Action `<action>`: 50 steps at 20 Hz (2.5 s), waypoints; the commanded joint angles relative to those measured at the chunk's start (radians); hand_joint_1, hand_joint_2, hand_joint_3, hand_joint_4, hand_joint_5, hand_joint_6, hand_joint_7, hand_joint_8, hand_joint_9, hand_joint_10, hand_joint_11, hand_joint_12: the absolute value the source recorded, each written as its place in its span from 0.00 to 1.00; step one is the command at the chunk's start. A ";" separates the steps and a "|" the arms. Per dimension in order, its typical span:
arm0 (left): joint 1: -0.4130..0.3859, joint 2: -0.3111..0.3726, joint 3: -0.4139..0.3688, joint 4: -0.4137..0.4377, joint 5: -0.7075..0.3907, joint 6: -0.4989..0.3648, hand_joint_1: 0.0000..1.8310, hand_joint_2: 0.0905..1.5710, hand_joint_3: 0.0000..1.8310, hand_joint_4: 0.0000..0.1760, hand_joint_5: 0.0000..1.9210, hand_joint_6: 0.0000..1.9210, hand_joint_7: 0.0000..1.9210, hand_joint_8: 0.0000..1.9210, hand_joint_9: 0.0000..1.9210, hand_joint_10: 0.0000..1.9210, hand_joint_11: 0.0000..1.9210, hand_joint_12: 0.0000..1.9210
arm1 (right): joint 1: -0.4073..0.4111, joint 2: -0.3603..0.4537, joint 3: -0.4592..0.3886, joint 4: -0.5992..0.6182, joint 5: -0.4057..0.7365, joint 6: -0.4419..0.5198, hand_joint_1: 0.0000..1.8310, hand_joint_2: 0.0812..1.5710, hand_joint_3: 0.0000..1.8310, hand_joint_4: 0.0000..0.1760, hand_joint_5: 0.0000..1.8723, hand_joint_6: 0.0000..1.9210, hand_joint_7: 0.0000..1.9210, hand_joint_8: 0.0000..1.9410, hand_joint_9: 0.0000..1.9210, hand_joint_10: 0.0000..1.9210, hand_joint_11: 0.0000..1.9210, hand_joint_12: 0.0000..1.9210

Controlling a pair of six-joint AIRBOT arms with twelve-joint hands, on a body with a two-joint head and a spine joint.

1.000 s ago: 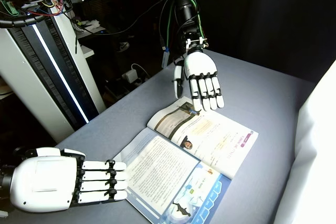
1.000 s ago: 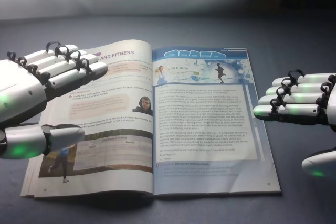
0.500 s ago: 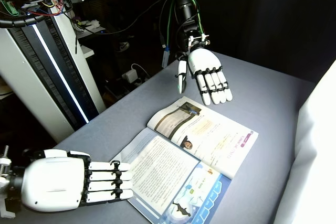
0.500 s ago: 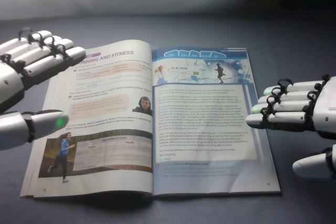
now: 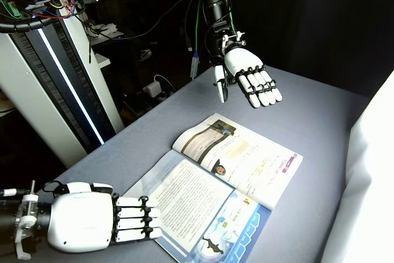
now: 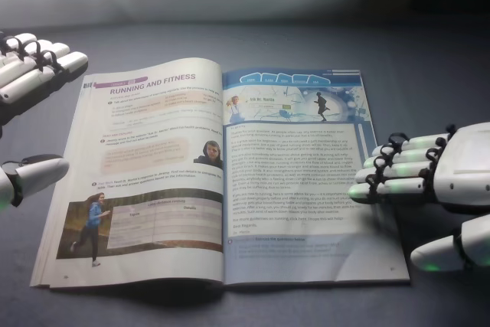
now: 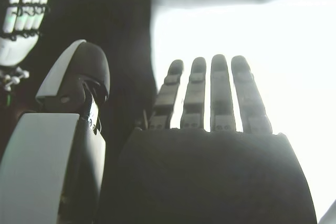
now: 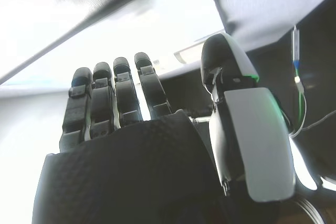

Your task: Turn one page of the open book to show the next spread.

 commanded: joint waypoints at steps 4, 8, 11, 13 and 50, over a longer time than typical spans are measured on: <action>-0.003 0.006 -0.001 -0.025 -0.137 -0.001 0.13 0.86 0.00 0.08 0.00 0.00 0.00 0.00 0.00 0.00 0.00 0.00 | 0.011 -0.024 0.022 -0.009 0.050 0.039 0.00 0.80 0.00 0.00 0.03 0.01 0.00 0.00 0.00 0.00 0.00 0.00; 0.019 0.008 -0.005 -0.047 -0.169 -0.001 0.14 0.86 0.00 0.10 0.00 0.00 0.00 0.00 0.00 0.00 0.00 0.00 | 0.011 -0.067 0.046 -0.022 0.052 0.049 0.00 0.79 0.00 0.00 0.01 0.00 0.00 0.00 0.00 0.00 0.00 0.00; 0.020 0.010 -0.006 -0.048 -0.178 -0.001 0.12 0.86 0.00 0.13 0.00 0.00 0.00 0.00 0.00 0.00 0.00 0.00 | 0.011 -0.097 0.064 -0.025 0.056 0.051 0.00 0.78 0.00 0.00 0.00 0.00 0.00 0.00 0.00 0.00 0.00 0.00; 0.020 0.010 -0.007 -0.048 -0.180 -0.001 0.10 0.86 0.00 0.15 0.00 0.00 0.00 0.00 0.00 0.00 0.00 0.00 | 0.011 -0.121 0.081 -0.011 0.069 0.051 0.00 0.78 0.00 0.00 0.00 0.00 0.00 0.00 0.00 0.00 0.00 0.00; 0.049 0.050 -0.036 -0.106 -0.461 0.051 0.00 0.83 0.00 0.30 0.05 0.01 0.00 0.00 0.00 0.00 0.00 0.00 | 0.314 -0.574 0.287 0.148 0.358 -0.160 0.00 0.72 0.00 0.01 0.00 0.00 0.00 0.00 0.00 0.00 0.00 0.00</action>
